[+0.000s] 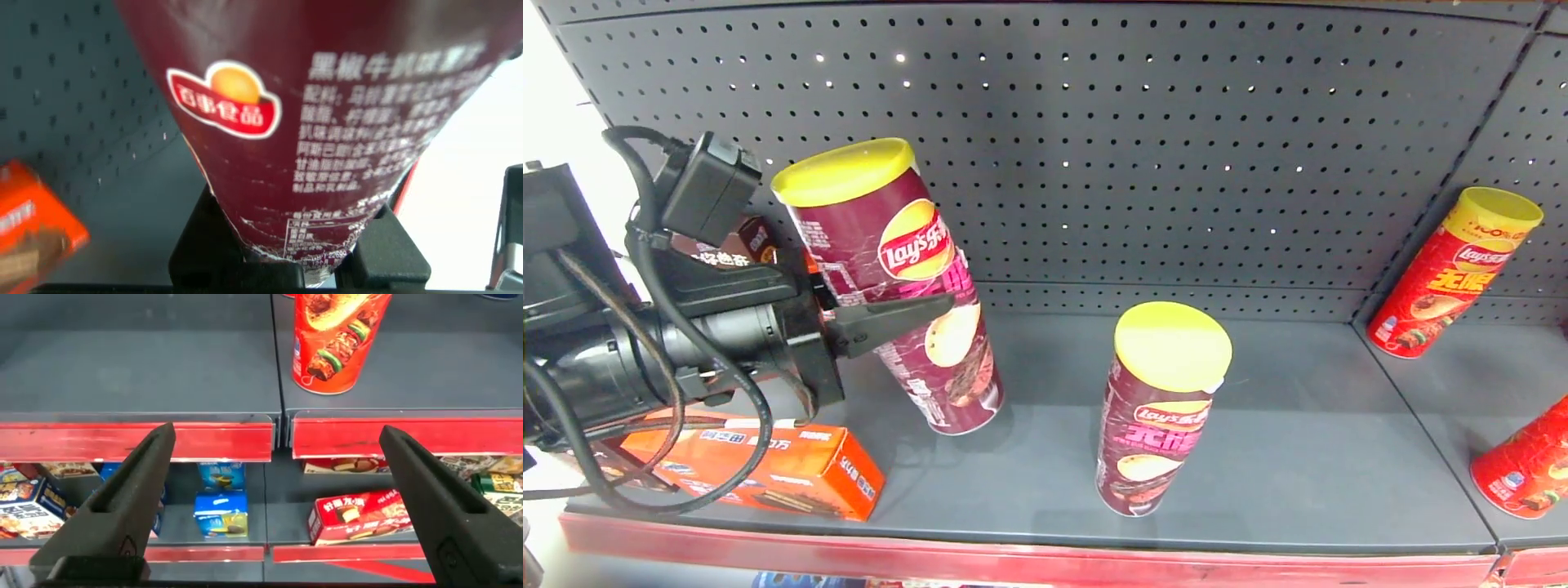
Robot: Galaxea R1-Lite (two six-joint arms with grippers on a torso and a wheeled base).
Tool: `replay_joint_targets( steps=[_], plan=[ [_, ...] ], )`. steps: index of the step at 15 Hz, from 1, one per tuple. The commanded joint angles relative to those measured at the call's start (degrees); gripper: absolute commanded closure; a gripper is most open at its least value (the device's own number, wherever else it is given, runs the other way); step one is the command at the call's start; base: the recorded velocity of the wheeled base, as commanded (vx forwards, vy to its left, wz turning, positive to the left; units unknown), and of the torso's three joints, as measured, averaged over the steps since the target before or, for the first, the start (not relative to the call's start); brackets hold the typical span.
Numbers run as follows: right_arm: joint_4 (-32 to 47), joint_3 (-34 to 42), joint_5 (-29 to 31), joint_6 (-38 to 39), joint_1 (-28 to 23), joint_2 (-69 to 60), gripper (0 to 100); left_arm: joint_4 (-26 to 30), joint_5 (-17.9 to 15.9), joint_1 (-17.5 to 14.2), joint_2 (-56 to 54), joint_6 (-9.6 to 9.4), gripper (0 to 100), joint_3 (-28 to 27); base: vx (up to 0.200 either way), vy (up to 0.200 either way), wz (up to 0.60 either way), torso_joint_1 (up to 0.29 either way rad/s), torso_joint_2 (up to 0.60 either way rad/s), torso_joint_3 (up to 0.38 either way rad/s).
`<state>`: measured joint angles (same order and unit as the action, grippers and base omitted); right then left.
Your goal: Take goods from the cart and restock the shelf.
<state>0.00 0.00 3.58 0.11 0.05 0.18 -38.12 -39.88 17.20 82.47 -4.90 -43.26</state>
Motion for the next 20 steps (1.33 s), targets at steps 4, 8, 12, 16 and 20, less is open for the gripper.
replay_joint_targets(
  steps=[4, 8, 12, 16, 20],
  plan=[
    [0.0, 0.0, 0.0, 0.0, 0.0, 0.0, 0, 0.1, 1.0, 5.2, 9.0, -0.02, 100, -8.9, 0.000, 0.000, 0.00, 0.000, 0.00, 0.000],
    [0.0, 0.0, 0.0, 0.0, 0.0, 0.0, 0, -0.3, 4.4, 8.4, 14.7, -1.43, 100, -14.8, 0.000, 0.000, 0.00, 0.000, 0.00, 0.000],
    [0.0, 0.0, 0.0, 0.1, 0.0, 0.0, 0, 0.9, 2.9, 10.2, 19.9, -5.82, 100, -17.8, 0.000, 0.000, 0.00, 0.000, 0.00, 0.000],
    [0.0, 0.0, 0.0, 0.0, 0.0, 0.0, 0, 1.5, 2.9, 8.7, 27.5, -10.48, 100, -23.9, 0.000, 0.000, 0.00, 0.000, 0.00, 0.000],
    [0.0, 0.0, 0.0, 0.0, 0.0, 0.0, 0, 3.8, 2.8, 8.7, 32.0, -10.48, 100, -28.2, 0.000, 0.000, 0.00, 0.000, 0.00, 0.000]
  ],
)
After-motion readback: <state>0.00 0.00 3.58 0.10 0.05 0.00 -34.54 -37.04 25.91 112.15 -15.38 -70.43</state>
